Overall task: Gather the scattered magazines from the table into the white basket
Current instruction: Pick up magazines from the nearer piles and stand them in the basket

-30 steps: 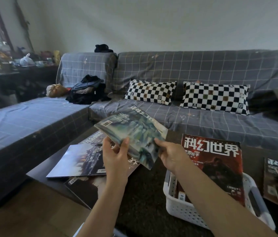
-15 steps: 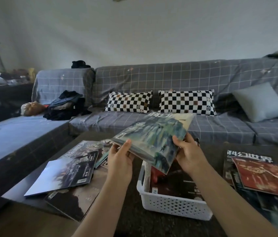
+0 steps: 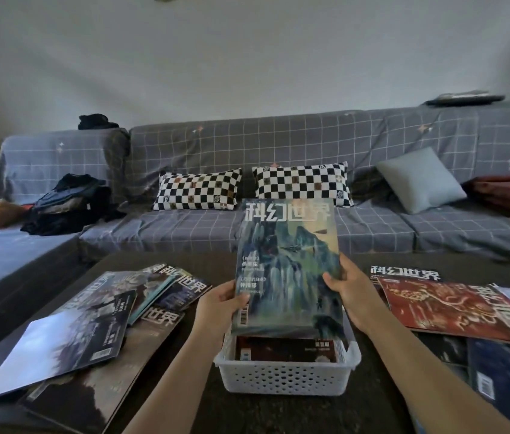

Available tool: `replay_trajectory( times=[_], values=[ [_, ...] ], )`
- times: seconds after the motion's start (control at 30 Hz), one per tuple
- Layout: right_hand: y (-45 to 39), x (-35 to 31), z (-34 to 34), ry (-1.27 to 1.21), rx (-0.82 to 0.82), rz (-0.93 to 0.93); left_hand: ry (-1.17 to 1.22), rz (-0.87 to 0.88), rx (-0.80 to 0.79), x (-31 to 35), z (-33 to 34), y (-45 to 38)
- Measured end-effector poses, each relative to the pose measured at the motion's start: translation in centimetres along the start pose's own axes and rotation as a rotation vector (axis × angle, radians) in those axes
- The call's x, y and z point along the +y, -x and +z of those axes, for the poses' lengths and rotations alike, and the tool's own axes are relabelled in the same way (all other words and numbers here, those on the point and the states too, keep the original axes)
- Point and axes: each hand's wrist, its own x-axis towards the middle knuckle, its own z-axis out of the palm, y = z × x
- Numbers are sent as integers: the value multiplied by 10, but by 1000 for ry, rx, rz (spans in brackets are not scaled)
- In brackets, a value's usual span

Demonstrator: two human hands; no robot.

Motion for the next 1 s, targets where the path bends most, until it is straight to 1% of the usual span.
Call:
replay_trajectory(
  times=[0.1, 0.2, 0.27, 0.37, 0.43, 0.6, 0.67, 0.73, 0.77, 0.8, 0.9, 1.0],
  values=[
    [-4, 12, -3, 214, 60, -40, -146, 76, 145, -4, 6, -5],
    [-4, 25, -1, 380, 84, -29, -230, 112, 199, -9, 7, -11],
    [-2, 35, 1, 452, 81, -28, -303, 106, 206, -15, 5, -13],
    [2, 52, 0, 583, 84, -15, -437, 80, 170, -29, 2, -13],
    [5, 61, 2, 615, 102, 4, -520, 73, 186, -35, 2, -15],
    [5, 70, 7, 758, 171, -68, -660, 132, 221, -40, 6, -16],
    [5, 71, 6, 885, 208, -86, -736, 161, 227, -42, 8, -15],
    [4, 72, 4, 1102, 243, -128, -807, 201, 223, -43, 10, -16],
    [3, 72, 3, 1162, 239, -134, -824, 212, 213, -43, 12, -17],
    [2, 72, 3, 1179, 218, -121, -832, 209, 199, -44, 13, -18],
    [-1, 73, 3, 1124, 163, -48, -849, 192, 176, -44, 14, -19],
    [-5, 74, 1, 1060, 153, 1, -788, 171, 193, -46, 12, -20]
  ],
)
